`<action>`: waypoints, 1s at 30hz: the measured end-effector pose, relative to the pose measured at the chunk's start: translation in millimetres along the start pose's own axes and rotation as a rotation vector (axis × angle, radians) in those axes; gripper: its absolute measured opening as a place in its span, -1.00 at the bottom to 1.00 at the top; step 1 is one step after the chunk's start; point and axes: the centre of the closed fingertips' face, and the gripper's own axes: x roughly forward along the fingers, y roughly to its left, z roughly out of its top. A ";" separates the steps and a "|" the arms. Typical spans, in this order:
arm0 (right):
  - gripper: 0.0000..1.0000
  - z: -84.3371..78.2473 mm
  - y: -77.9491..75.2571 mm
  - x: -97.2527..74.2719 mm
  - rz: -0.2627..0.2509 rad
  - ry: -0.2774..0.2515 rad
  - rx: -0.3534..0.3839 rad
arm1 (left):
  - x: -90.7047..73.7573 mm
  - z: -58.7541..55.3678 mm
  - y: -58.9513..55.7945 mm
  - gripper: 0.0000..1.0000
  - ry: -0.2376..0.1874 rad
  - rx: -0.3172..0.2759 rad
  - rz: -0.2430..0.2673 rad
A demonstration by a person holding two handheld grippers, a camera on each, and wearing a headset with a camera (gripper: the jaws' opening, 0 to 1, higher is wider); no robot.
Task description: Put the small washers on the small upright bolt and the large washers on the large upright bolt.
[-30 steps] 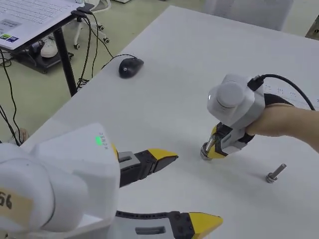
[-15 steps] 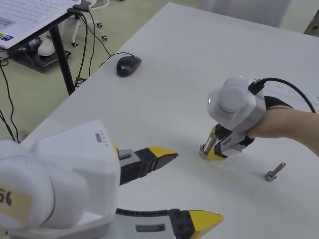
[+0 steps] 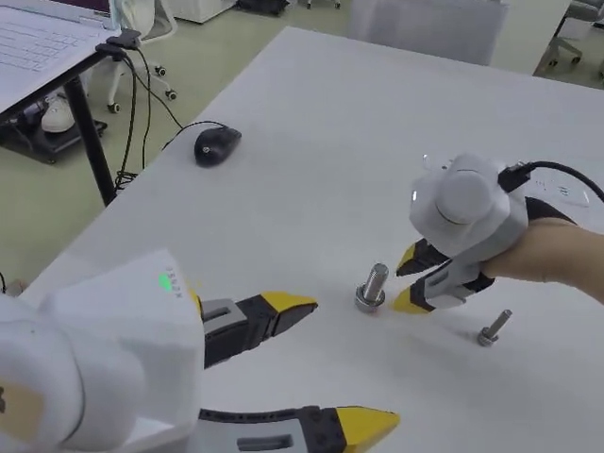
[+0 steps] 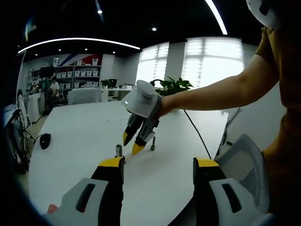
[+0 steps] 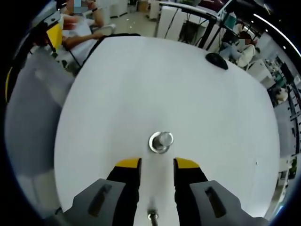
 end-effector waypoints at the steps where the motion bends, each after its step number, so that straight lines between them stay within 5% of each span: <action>1: -0.44 -0.2 3.3 -4.2 -0.012 -0.024 0.017 | 0.2 -0.7 -0.3 0.17 0.006 0.003 -0.006; 11: -0.45 -21.0 30.9 -35.0 -0.117 -0.189 0.157 | 4.4 10.9 -3.4 0.19 -0.021 0.008 -0.066; 19: -0.42 -28.3 54.2 -81.1 -0.228 -0.459 0.296 | 16.3 10.7 -9.6 0.19 0.012 0.035 -0.123; 30: -0.11 -35.3 88.5 -122.2 -0.271 -0.693 0.442 | 18.7 22.0 -23.8 0.22 -0.004 0.043 -0.169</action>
